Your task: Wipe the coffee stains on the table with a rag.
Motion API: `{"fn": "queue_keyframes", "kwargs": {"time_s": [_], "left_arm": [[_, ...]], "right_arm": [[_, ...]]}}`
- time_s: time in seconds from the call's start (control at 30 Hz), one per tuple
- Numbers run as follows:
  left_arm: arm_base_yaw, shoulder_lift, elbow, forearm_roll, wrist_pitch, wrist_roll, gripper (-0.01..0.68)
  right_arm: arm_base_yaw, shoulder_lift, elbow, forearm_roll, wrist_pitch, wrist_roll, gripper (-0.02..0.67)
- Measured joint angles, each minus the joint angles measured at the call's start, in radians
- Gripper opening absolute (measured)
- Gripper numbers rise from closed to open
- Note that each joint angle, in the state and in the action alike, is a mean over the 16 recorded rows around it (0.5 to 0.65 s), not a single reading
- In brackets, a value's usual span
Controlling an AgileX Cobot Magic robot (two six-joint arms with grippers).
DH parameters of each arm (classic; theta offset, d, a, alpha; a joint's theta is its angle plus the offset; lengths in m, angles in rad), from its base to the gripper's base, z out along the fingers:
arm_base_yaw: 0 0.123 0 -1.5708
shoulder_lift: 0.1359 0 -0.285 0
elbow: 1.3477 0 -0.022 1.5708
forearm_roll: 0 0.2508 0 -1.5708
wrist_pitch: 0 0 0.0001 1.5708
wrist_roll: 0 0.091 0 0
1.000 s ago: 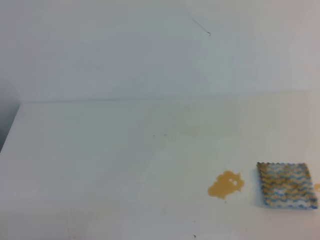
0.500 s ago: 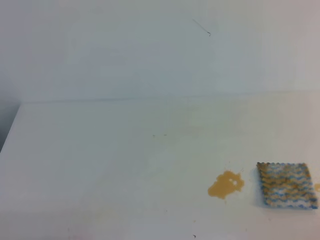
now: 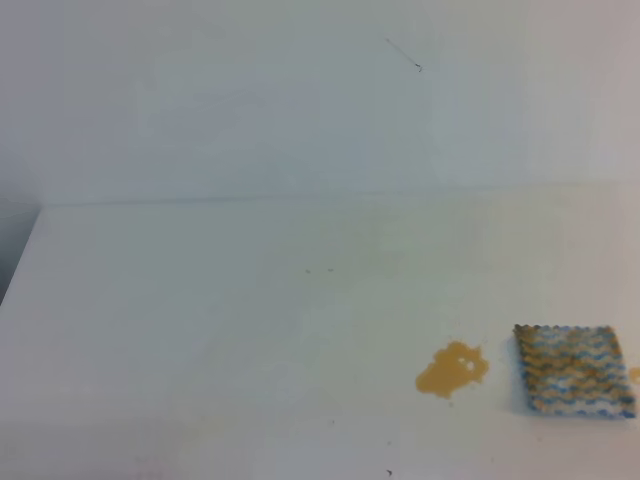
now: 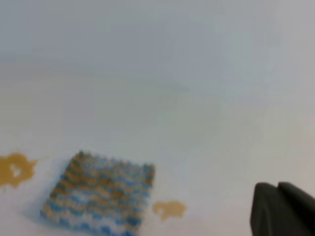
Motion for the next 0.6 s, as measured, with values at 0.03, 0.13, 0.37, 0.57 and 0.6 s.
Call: {"fn": "queue_keyframes", "kwargs": {"time_s": [0.03, 0.13, 0.37, 0.57, 0.6], "left_arm": [[0.000, 0.000, 0.000, 0.000, 0.000, 0.000, -0.001], [0.000, 0.000, 0.000, 0.000, 0.000, 0.000, -0.001], [0.000, 0.000, 0.000, 0.000, 0.000, 0.000, -0.001], [0.000, 0.000, 0.000, 0.000, 0.000, 0.000, -0.001], [0.000, 0.000, 0.000, 0.000, 0.000, 0.000, -0.001]], "right_arm": [[0.000, 0.000, 0.000, 0.000, -0.046, 0.000, -0.004], [0.000, 0.000, 0.000, 0.002, -0.207, 0.000, -0.004], [0.000, 0.000, 0.000, 0.019, -0.595, 0.002, -0.004], [0.000, 0.000, -0.020, 0.075, -0.707, 0.000, -0.004], [0.000, 0.000, -0.031, 0.085, -0.692, -0.002, -0.004]]}}
